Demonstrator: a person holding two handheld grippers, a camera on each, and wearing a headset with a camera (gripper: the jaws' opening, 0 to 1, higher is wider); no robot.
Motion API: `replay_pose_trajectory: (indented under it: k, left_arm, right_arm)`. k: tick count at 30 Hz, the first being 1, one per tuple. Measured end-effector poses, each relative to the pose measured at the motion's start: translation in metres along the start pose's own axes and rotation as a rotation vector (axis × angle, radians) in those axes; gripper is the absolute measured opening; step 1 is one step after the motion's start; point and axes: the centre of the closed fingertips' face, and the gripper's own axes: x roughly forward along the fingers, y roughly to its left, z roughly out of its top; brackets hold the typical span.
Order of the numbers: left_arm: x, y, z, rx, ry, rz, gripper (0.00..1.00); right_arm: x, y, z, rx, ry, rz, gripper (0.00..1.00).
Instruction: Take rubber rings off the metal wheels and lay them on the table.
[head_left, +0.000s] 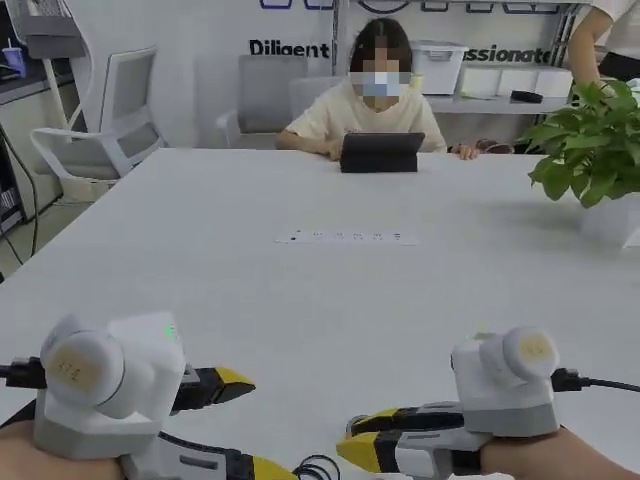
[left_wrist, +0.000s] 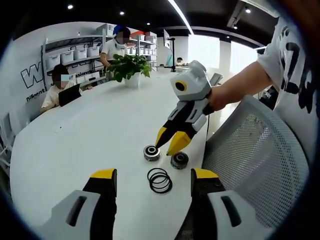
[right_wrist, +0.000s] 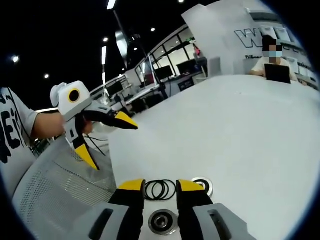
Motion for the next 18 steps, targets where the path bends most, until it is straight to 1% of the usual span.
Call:
replay_pose_trajectory:
  k: [4,13,14,16,18]
  left_arm:
    - [0.0,0.0,0.003,-0.001,-0.005,0.0,0.57]
    - [0.002,-0.001,0.005,-0.007,-0.012,0.004,0.57]
    - [0.002,-0.002,0.005,-0.014,-0.014,0.001,0.57]
    - [0.002,-0.003,0.008,-0.041,-0.031,-0.004,0.57]
    - [0.002,-0.002,0.008,-0.04,-0.032,-0.001,0.57]
  right_arm:
    - [-0.006,-0.002,0.004,-0.014,-0.024,-0.013,0.24]
    - [-0.023,-0.007,0.005,-0.077,-0.045,-0.056,0.32]
    - [-0.026,-0.008,0.004,-0.089,-0.045,-0.066,0.34]
    - [-0.03,-0.009,0.003,-0.108,-0.048,-0.079,0.36]
    - [-0.035,-0.01,0.004,-0.115,-0.057,-0.087,0.39]
